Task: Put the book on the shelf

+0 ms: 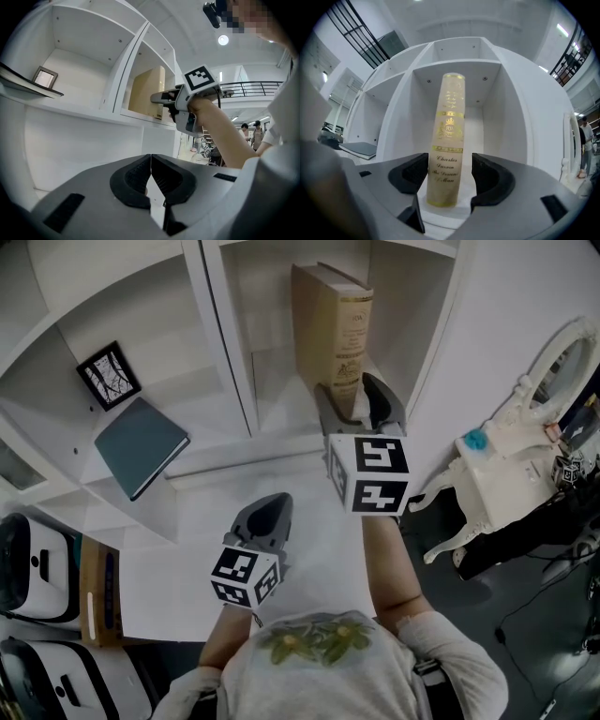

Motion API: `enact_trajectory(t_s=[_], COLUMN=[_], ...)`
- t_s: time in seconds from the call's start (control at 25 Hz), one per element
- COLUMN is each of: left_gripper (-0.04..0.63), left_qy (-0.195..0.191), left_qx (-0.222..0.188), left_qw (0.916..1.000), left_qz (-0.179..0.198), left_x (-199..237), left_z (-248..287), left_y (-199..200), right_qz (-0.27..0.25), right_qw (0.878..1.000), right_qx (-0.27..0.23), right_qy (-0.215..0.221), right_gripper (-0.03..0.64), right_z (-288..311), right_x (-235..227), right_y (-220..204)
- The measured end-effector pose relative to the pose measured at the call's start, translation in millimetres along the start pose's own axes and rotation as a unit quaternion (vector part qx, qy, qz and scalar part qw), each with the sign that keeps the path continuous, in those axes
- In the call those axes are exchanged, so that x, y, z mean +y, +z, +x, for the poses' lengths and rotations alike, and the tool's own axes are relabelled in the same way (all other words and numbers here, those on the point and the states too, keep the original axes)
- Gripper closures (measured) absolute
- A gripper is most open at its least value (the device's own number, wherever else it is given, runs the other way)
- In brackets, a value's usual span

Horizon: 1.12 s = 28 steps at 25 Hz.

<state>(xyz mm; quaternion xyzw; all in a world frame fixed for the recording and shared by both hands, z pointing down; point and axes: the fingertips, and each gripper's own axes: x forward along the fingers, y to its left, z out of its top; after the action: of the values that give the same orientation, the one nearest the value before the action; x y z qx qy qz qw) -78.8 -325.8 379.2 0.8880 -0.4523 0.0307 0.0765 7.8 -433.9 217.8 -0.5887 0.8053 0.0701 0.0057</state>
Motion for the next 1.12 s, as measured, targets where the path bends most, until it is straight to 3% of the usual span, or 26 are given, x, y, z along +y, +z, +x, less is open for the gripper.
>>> enact_trajectory(t_s=[0.24,0.44,0.48,0.56,0.72,0.92,1.0,1.12], left_gripper=[0.568,0.567,0.568,0.568,0.568,0.568,0.568,0.568], left_qy=[0.005,0.003,0.002,0.0,-0.008,-0.045,-0.045,-0.037], left_qx=[0.004,0.001,0.001,0.0,-0.003,-0.017,-0.022,-0.025], left_qw=[1.0,1.0,1.0,1.0,1.0,0.9988,0.9986,0.9988], left_qz=[-0.007,-0.001,-0.001,-0.002,0.003,0.009,0.016,0.019], left_x=[-9,-19,-21,-24,-33,-54,-58,-58], left_z=[-10,-19,-21,-25,-29,-39,-43,-49], left_y=[-10,-14,-15,-16,-14,-8,-7,-7], right_qz=[-0.019,-0.035,-0.028,-0.01,0.002,0.108,0.144,0.153], right_qw=[0.995,0.983,0.981,0.977,0.979,0.973,0.968,0.969], right_qx=[-0.096,-0.181,-0.193,-0.212,-0.192,-0.167,-0.159,-0.149], right_qy=[-0.019,0.018,0.019,0.017,0.063,0.12,0.127,0.126], right_gripper=[0.341,0.353,0.383,0.503,0.561,0.58,0.583,0.583], right_z=[-69,-114,-122,-132,-143,-157,-161,-167], right_x=[3,25,28,32,43,49,49,52], right_y=[4,2,2,0,-26,-51,-57,-63])
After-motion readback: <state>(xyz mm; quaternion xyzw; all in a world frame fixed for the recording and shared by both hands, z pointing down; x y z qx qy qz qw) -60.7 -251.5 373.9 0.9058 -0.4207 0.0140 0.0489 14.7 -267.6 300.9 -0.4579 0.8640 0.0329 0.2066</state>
